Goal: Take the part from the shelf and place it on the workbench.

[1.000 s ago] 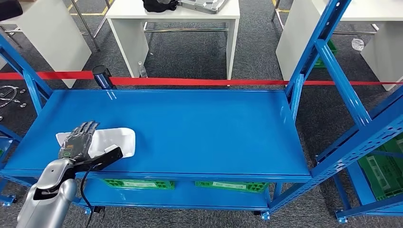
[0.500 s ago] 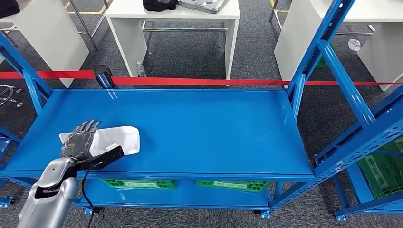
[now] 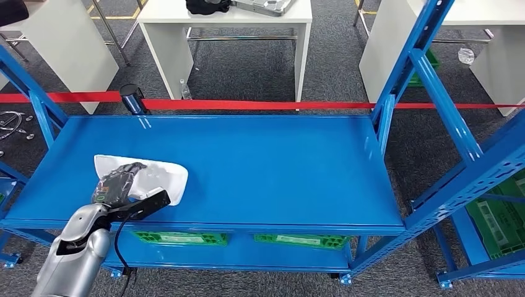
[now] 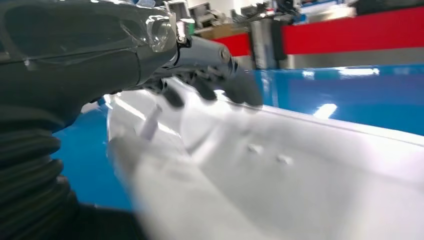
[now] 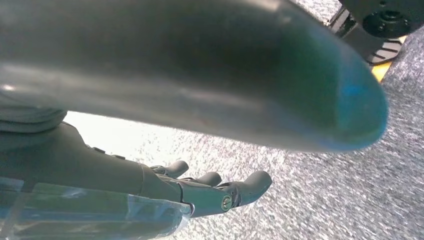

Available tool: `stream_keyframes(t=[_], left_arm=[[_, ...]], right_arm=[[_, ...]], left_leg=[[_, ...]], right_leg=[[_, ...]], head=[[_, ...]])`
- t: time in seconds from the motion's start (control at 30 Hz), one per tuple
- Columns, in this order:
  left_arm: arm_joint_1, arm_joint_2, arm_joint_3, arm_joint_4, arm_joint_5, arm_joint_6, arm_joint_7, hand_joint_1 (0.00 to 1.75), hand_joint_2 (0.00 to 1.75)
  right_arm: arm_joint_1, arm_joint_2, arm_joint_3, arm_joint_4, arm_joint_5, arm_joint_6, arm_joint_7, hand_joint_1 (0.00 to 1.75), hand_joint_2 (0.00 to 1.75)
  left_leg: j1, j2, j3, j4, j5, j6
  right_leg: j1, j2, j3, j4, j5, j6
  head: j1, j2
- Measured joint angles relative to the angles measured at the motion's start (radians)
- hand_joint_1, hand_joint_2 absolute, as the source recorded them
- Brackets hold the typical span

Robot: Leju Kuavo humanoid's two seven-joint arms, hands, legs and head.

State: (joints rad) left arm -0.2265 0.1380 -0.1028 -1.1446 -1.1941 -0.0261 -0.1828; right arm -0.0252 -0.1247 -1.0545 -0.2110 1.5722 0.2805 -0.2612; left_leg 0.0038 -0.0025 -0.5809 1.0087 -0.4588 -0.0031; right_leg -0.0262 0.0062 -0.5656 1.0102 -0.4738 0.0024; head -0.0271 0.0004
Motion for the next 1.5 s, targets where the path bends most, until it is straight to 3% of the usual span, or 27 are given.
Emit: stream_keyframes(t=[0.07, 0.13, 0.17, 0.2, 0.23, 0.3, 0.37, 0.47, 0.53, 0.63, 0.67, 0.7, 0.73, 0.8, 0.87, 0.97, 1.03, 1.13, 1.17, 1.2, 1.23, 1.27, 1.3, 1.37, 1.4, 1.5], left_arm=[[-0.001, 0.003, -0.007, 0.009, 0.013, 0.003, -0.008, 1.75, 1.75], [0.001, 0.007, -0.014, 0.018, 0.021, 0.006, -0.012, 1.75, 1.75], [0.002, 0.009, -0.016, 0.022, 0.023, 0.007, -0.012, 1.75, 1.75], [0.003, 0.01, -0.018, 0.025, 0.026, 0.008, -0.013, 1.75, 1.75], [0.002, 0.012, -0.02, 0.026, 0.028, 0.011, -0.014, 1.75, 1.75], [-0.003, 0.016, -0.023, 0.027, 0.031, 0.016, -0.017, 1.75, 1.75], [-0.009, 0.02, -0.026, 0.027, 0.032, 0.017, -0.018, 1.75, 1.75], [-0.016, 0.024, -0.03, 0.027, 0.032, 0.017, -0.02, 1.75, 1.75], [-0.019, 0.024, -0.032, 0.027, 0.032, 0.018, -0.02, 1.75, 1.75], [-0.022, 0.022, -0.033, 0.035, 0.034, 0.022, -0.023, 1.75, 1.75], [-0.022, 0.022, -0.034, 0.04, 0.036, 0.026, -0.025, 1.75, 1.75], [-0.022, 0.022, -0.035, 0.044, 0.04, 0.033, -0.027, 1.75, 1.75], [-0.022, 0.022, -0.036, 0.047, 0.048, 0.043, -0.032, 1.75, 1.75], [-0.022, 0.02, -0.032, 0.047, 0.078, 0.068, -0.047, 1.75, 1.75], [-0.02, 0.017, -0.022, 0.033, 0.114, 0.087, -0.067, 1.75, 1.75], [-0.002, 0.007, -0.007, -0.051, 0.202, 0.089, -0.121, 1.75, 1.75], [0.008, -0.002, 0.001, -0.132, 0.256, 0.073, -0.146, 1.75, 1.75], [0.019, -0.014, 0.009, -0.221, 0.341, 0.039, -0.189, 1.75, 1.75], [0.028, -0.019, 0.011, -0.251, 0.418, 0.013, -0.228, 1.75, 1.75], [0.04, -0.026, 0.011, -0.288, 0.524, -0.028, -0.276, 1.75, 1.75], [0.051, -0.033, 0.009, -0.331, 0.647, -0.081, -0.318, 1.75, 1.75], [0.059, -0.04, 0.003, -0.379, 0.778, -0.143, -0.352, 1.75, 1.75], [0.064, -0.046, -0.008, -0.433, 0.908, -0.212, -0.374, 1.75, 1.75], [0.066, -0.057, -0.039, -0.534, 1.107, -0.318, -0.385, 1.75, 1.75], [0.065, -0.062, -0.055, -0.58, 1.17, -0.351, -0.383, 1.75, 1.75], [0.068, -0.073, -0.087, -0.667, 1.218, -0.375, -0.367, 1.75, 1.75]], right_arm=[[0.0, 0.001, 0.003, 0.001, 0.0, -0.004, -0.002, 0.0, 0.0], [0.001, 0.002, 0.005, 0.003, 0.0, -0.006, -0.004, 0.0, 0.0], [0.002, 0.002, 0.005, 0.003, 0.0, -0.007, -0.005, 0.0, 0.0], [0.003, 0.002, 0.006, 0.004, 0.0, -0.007, -0.007, 0.0, 0.0], [0.002, 0.002, 0.006, 0.004, 0.0, -0.007, -0.009, 0.0, 0.0], [0.001, 0.003, 0.008, 0.005, 0.0, -0.007, -0.012, 0.0, 0.0], [-0.001, 0.005, 0.009, 0.006, 0.0, -0.008, -0.014, 0.0, 0.0], [-0.001, 0.006, 0.011, 0.009, 0.0, -0.01, -0.015, 0.0, 0.0], [-0.001, 0.006, 0.011, 0.011, 0.001, -0.01, -0.015, 0.0, 0.0], [-0.001, 0.004, 0.012, 0.011, 0.001, -0.01, -0.014, 0.0, 0.0], [-0.001, 0.003, 0.012, 0.012, 0.001, -0.009, -0.014, 0.0, 0.0], [0.0, 0.003, 0.012, 0.012, 0.0, -0.009, -0.014, 0.0, 0.0], [0.0, 0.002, 0.012, 0.012, -0.001, -0.009, -0.014, 0.0, 0.0], [0.0, 0.001, 0.012, 0.012, -0.005, -0.011, -0.012, 0.0, 0.0], [0.0, 0.0, 0.012, 0.012, -0.01, -0.014, -0.011, 0.0, 0.0], [0.001, 0.001, 0.012, 0.013, -0.013, -0.016, -0.007, 0.0, 0.0], [0.0, 0.002, 0.012, 0.013, -0.013, -0.016, -0.003, 0.0, 0.0], [0.0, 0.003, 0.012, 0.013, -0.014, -0.016, 0.0, 0.0, 0.0], [0.001, 0.004, 0.012, 0.013, -0.015, -0.016, 0.0, 0.0, 0.0], [0.001, 0.004, 0.012, 0.013, -0.015, -0.016, 0.0, 0.0, 0.0], [0.001, 0.004, 0.012, 0.013, -0.015, -0.016, 0.0, 0.0, 0.0], [-0.001, 0.005, 0.012, 0.013, -0.015, -0.016, 0.0, 0.0, 0.0], [-0.004, 0.006, 0.012, 0.013, -0.014, -0.016, 0.0, 0.0, 0.0], [-0.011, 0.01, 0.013, 0.012, -0.013, -0.016, 0.0, 0.0, 0.0], [-0.014, 0.012, 0.013, 0.012, -0.013, -0.016, 0.0, 0.0, 0.0], [-0.018, 0.016, 0.014, 0.011, -0.012, -0.015, 0.001, 0.0, 0.0]], left_leg=[[0.004, 0.001, -0.04, 0.085, -0.05, -0.01], [0.006, 0.001, -0.106, 0.225, -0.11, -0.017], [0.007, 0.001, -0.129, 0.271, -0.121, -0.017], [0.007, 0.001, -0.135, 0.28, -0.113, -0.016], [0.007, 0.001, -0.12, 0.244, -0.086, -0.012], [0.003, 0.0, -0.05, 0.102, -0.018, 0.002], [-0.004, 0.0, -0.002, 0.005, 0.008, 0.015], [-0.009, 0.002, 0.009, -0.021, 0.01, 0.024], [-0.005, 0.004, 0.022, -0.041, 0.022, 0.033], [-0.004, 0.006, 0.025, -0.051, 0.029, 0.04], [-0.005, 0.006, 0.024, -0.05, 0.029, 0.04], [-0.005, 0.006, 0.024, -0.05, 0.029, 0.04], [-0.004, 0.006, 0.024, -0.048, 0.028, 0.039], [-0.003, 0.005, 0.022, -0.038, 0.024, 0.032], [-0.006, 0.003, 0.013, -0.021, 0.017, 0.02], [-0.006, 0.001, 0.0, -0.008, 0.015, 0.009], [-0.002, 0.001, -0.015, 0.02, -0.006, 0.0], [0.002, 0.002, -0.094, 0.196, -0.096, -0.014], [0.003, 0.002, -0.123, 0.258, -0.118, -0.015], [0.003, 0.002, -0.139, 0.288, -0.122, -0.014], [0.003, 0.002, -0.136, 0.28, -0.107, -0.011], [0.003, 0.001, -0.115, 0.234, -0.078, -0.006], [0.001, 0.001, -0.08, 0.16, -0.041, 0.002], [-0.007, 0.001, -0.021, 0.039, -0.001, 0.019], [-0.012, 0.001, -0.006, 0.008, 0.004, 0.024], [-0.015, 0.002, 0.003, -0.014, 0.007, 0.032]], right_leg=[[-0.002, 0.001, 0.0, -0.001, 0.002, -0.007], [0.0, 0.001, 0.0, -0.001, 0.001, -0.01], [0.001, 0.001, -0.001, 0.0, 0.001, -0.01], [0.002, 0.001, 0.0, 0.0, 0.001, -0.01], [0.003, 0.001, 0.001, 0.0, 0.0, -0.01], [0.005, 0.003, 0.005, -0.001, 0.0, -0.01], [0.007, 0.005, 0.004, -0.002, 0.0, -0.008], [0.005, 0.004, 0.001, -0.005, 0.001, 0.004], [0.006, 0.002, -0.013, 0.025, -0.018, 0.005], [0.007, 0.002, -0.096, 0.202, -0.095, -0.003], [0.006, 0.001, -0.121, 0.254, -0.111, 0.0], [0.005, 0.001, -0.13, 0.272, -0.112, 0.006], [0.003, 0.001, -0.119, 0.25, -0.098, 0.015], [-0.002, -0.002, -0.053, 0.115, -0.045, 0.032], [-0.002, -0.003, -0.006, 0.016, -0.011, 0.029], [0.002, -0.002, -0.006, 0.01, -0.005, 0.007], [-0.001, -0.002, -0.007, 0.009, -0.002, -0.002], [-0.002, -0.001, -0.007, 0.009, -0.001, -0.011], [0.0, -0.001, -0.007, 0.009, -0.001, -0.012], [0.001, 0.0, -0.007, 0.009, -0.001, -0.012], [0.003, 0.0, -0.007, 0.009, -0.002, -0.012], [0.005, 0.001, -0.006, 0.009, -0.002, -0.012], [0.006, 0.002, -0.005, 0.009, -0.002, -0.012], [0.009, 0.003, -0.007, 0.008, -0.002, -0.01], [0.009, 0.003, -0.009, 0.007, -0.001, -0.008], [0.007, 0.002, -0.01, 0.003, 0.0, 0.005]], head=[[-0.002, 0.0], [-0.004, 0.0], [-0.004, 0.0], [-0.004, 0.0], [-0.004, 0.0], [-0.003, 0.0], [-0.002, 0.0], [-0.002, 0.0], [-0.001, 0.0], [0.002, 0.0], [0.002, 0.0], [0.002, 0.0], [0.002, 0.0], [0.003, 0.0], [0.003, 0.0], [0.003, 0.0], [0.002, 0.0], [-0.001, 0.0], [-0.001, 0.0], [-0.001, 0.0], [-0.001, 0.0], [-0.001, 0.0], [-0.001, 0.0], [0.001, 0.0], [0.002, 0.0], [0.002, 0.0]])
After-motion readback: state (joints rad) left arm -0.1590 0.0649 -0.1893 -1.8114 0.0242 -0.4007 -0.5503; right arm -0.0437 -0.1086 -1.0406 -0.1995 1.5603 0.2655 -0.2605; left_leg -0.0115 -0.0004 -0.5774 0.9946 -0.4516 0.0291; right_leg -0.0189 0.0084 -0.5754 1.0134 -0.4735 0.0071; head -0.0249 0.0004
